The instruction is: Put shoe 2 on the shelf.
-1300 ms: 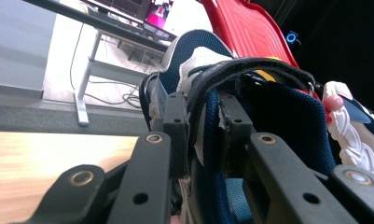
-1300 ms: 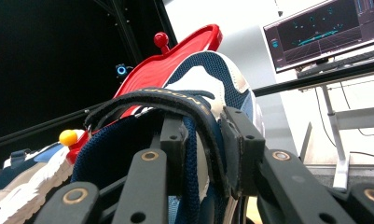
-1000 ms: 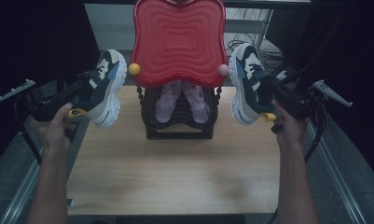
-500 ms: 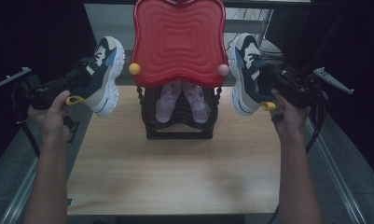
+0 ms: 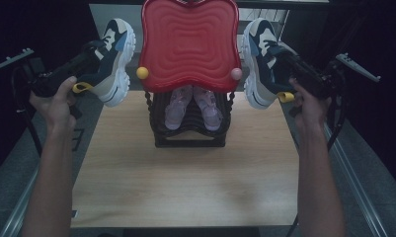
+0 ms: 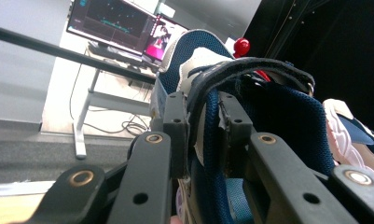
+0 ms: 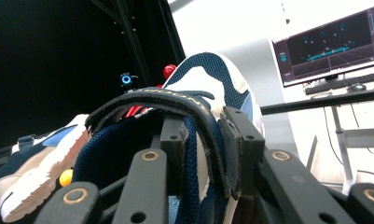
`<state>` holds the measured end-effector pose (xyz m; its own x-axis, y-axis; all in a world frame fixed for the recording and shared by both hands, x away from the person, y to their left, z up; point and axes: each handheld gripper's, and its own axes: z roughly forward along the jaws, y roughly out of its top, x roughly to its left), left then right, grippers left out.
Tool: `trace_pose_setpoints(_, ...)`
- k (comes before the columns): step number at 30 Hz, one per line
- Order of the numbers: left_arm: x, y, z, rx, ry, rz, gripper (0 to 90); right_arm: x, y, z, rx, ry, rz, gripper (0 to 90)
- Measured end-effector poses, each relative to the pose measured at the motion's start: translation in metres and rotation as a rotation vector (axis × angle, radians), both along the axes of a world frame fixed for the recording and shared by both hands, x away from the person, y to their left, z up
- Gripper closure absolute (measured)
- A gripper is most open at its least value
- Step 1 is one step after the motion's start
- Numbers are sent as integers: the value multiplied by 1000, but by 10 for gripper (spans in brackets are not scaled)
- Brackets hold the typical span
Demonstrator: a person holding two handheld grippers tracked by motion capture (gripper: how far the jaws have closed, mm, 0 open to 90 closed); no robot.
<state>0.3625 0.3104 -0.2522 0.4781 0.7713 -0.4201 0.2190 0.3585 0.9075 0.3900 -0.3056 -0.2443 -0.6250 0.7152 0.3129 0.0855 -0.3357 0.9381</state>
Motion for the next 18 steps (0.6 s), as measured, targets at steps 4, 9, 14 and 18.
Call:
trace_pose_setpoints(4, 4, -5, 9, 1, -3, -7, 762, 1, 6, 11, 1, -12, 12, 710)
trace_pose_setpoints(9, 7, -13, 21, 2, -18, -20, 762, 3, 18, 23, 4, -13, 40, 711)
trace_pose_setpoints(14, 10, -22, 36, 21, -32, -25, 762, 6, 28, 36, 15, -22, 64, 711)
trace_pose_setpoints(18, 15, -32, 45, 33, -31, -30, 762, 12, 38, 44, 25, -15, 82, 711)
